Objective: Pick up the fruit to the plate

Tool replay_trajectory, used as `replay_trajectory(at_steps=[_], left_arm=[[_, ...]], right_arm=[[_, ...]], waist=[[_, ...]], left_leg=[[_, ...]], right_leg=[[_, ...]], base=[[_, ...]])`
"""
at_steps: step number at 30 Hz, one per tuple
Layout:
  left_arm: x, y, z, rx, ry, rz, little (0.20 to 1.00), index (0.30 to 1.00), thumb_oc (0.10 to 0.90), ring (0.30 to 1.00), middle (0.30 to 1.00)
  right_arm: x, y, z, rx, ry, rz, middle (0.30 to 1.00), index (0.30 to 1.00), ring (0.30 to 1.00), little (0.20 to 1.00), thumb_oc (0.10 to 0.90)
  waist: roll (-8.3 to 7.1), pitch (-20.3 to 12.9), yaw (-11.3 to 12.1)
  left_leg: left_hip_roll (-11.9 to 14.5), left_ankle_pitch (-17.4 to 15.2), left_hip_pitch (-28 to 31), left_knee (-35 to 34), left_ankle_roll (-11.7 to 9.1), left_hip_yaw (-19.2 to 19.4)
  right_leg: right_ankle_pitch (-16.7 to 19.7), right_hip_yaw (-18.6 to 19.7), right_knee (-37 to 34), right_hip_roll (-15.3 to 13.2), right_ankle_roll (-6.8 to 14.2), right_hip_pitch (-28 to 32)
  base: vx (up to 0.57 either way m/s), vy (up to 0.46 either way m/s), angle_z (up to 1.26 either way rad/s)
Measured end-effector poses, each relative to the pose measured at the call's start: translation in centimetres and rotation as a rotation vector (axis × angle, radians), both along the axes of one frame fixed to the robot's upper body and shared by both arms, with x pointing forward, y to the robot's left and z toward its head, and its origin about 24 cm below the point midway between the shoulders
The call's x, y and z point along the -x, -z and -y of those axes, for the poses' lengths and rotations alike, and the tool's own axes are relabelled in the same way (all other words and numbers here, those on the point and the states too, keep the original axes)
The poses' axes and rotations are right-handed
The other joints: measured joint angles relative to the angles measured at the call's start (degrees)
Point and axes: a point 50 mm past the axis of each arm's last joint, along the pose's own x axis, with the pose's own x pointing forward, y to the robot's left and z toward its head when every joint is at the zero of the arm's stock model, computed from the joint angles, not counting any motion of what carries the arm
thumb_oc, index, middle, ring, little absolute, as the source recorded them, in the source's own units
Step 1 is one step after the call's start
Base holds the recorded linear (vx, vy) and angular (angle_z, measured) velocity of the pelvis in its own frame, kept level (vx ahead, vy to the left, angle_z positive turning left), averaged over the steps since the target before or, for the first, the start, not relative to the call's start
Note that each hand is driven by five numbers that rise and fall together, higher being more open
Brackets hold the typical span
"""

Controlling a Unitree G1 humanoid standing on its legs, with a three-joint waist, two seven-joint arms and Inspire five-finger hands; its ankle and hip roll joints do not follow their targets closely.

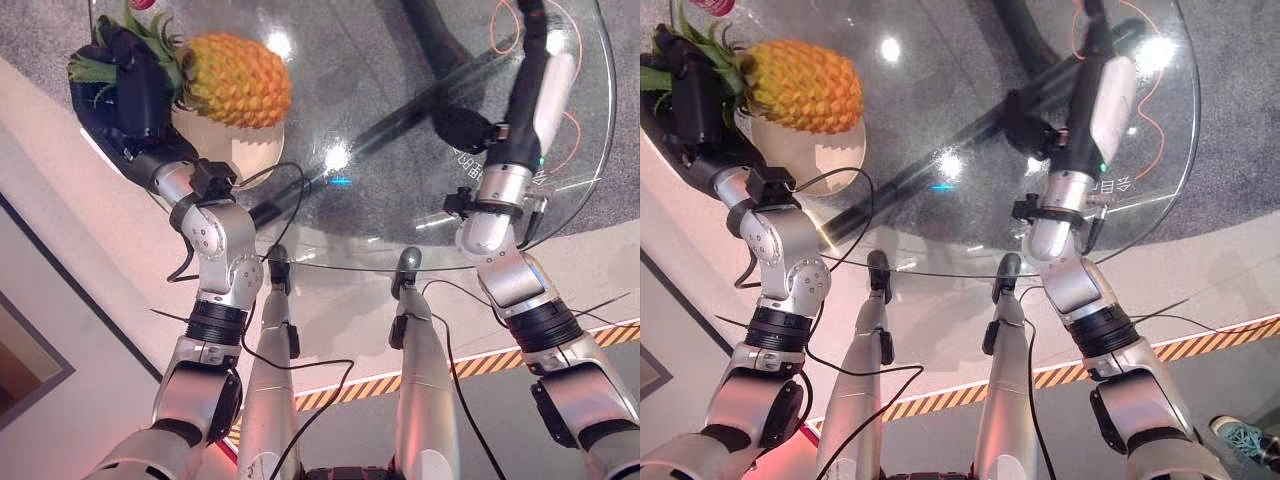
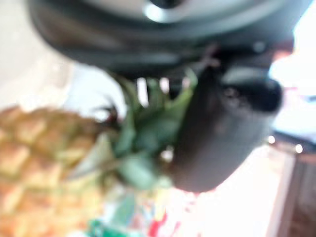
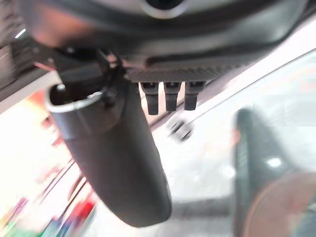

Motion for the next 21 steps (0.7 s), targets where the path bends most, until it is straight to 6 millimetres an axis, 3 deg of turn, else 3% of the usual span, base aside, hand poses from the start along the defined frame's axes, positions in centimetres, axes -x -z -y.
replay_trajectory(at_steps=[2, 5, 21], left_arm=[[-0.3, 0.8, -0.5, -0.009, -0.036, -0.045, 0.2, 0.3, 0.1, 0.3, 0.3], [-0.4, 1.1, -1.3, -0.024, -0.074, -0.065, 0.2, 0.3, 0.1, 0.3, 0.3], [-0.4, 0.1, -3.8, -0.136, -0.356, -0.103, 0.2, 0.3, 0.1, 0.3, 0.3]], right_arm=[[-0.2, 1.2, 2.1, -0.134, 0.072, -0.026, 0.9, 0.9, 0.9, 0.9, 0.8], [-0.1, 2.2, 3.6, -0.215, 0.127, -0.039, 0.9, 0.9, 0.9, 0.9, 0.8], [-0.2, 7.6, 11.2, -0.753, 0.422, -0.123, 0.9, 0.9, 0.9, 0.9, 0.8]], waist=[[-0.01, 0.0, 0.1], [-0.01, 0.0, -0.2], [-0.01, 0.0, 0.2]], left_leg=[[0.0, 0.0, 0.2, 0.0, 0.0, 0.5], [0.1, 0.0, 0.4, 0.0, 0.0, 0.7], [0.4, 0.0, 0.4, -0.1, 0.0, 0.8]], right_leg=[[0.3, 0.1, 0.0, 0.0, -0.1, -0.1], [0.4, 0.3, 0.0, 0.1, -0.2, -0.1], [0.9, 0.8, -0.8, 0.5, -0.2, -0.1]], base=[[0.01, 0.035, -0.08], [0.0, 0.016, -0.03], [0.0, 0.0, -0.01]])
